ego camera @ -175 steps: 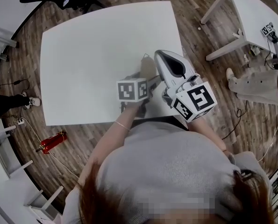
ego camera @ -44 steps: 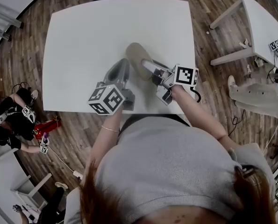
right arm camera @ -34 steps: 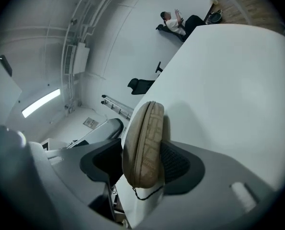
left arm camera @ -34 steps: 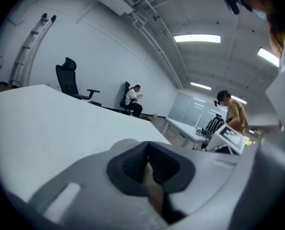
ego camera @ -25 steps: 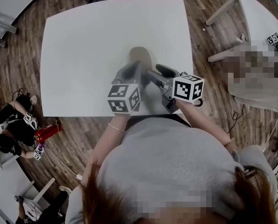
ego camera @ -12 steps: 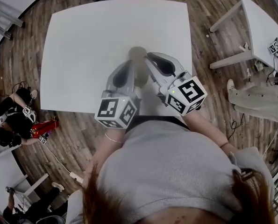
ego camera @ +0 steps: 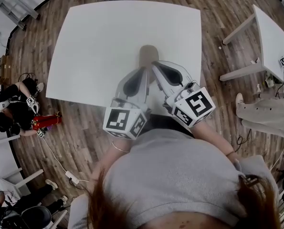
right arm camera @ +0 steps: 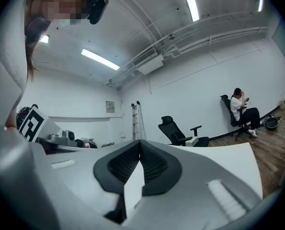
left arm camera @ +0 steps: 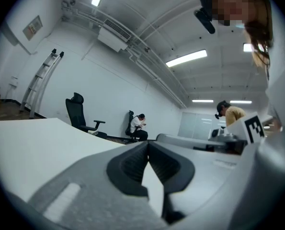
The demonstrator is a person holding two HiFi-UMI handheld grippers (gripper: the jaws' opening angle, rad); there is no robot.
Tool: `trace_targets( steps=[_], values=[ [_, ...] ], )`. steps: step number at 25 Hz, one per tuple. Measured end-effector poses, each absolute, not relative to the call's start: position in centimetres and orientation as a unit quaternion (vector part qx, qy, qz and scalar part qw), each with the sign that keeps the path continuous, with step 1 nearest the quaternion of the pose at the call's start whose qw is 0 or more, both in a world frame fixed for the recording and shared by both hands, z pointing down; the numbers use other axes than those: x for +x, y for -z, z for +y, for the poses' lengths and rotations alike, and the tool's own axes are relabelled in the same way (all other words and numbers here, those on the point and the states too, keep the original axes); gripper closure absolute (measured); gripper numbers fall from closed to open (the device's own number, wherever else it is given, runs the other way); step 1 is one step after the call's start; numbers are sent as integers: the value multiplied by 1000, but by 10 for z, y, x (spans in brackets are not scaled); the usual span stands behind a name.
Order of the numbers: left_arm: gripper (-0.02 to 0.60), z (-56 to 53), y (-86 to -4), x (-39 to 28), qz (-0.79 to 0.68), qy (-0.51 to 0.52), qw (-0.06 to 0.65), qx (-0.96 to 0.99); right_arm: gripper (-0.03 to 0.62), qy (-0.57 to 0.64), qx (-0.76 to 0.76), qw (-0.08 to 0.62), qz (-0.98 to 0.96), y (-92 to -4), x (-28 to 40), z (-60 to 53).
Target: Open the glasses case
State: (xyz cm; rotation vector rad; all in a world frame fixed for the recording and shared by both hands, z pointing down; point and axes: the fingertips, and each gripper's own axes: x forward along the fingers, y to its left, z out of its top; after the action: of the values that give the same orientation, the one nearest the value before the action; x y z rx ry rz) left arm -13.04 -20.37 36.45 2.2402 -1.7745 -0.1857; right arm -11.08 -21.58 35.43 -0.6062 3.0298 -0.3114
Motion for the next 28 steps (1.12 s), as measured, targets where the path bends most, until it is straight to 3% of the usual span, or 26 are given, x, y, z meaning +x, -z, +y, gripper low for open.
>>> trace_targets(
  steps=[9,19,28],
  values=[
    [580,-106,-351,-123,-628,65,112,767,589,80,-206,31,975,-340,-91,-127],
    [580,87,-335,-107,-635,77,120,759,589,83,-219,22,972,-327,-58,68],
    [580,154,-340,-65,-608,84,125,780,589,68,-239,15,969,-324,-20,146]
  ],
)
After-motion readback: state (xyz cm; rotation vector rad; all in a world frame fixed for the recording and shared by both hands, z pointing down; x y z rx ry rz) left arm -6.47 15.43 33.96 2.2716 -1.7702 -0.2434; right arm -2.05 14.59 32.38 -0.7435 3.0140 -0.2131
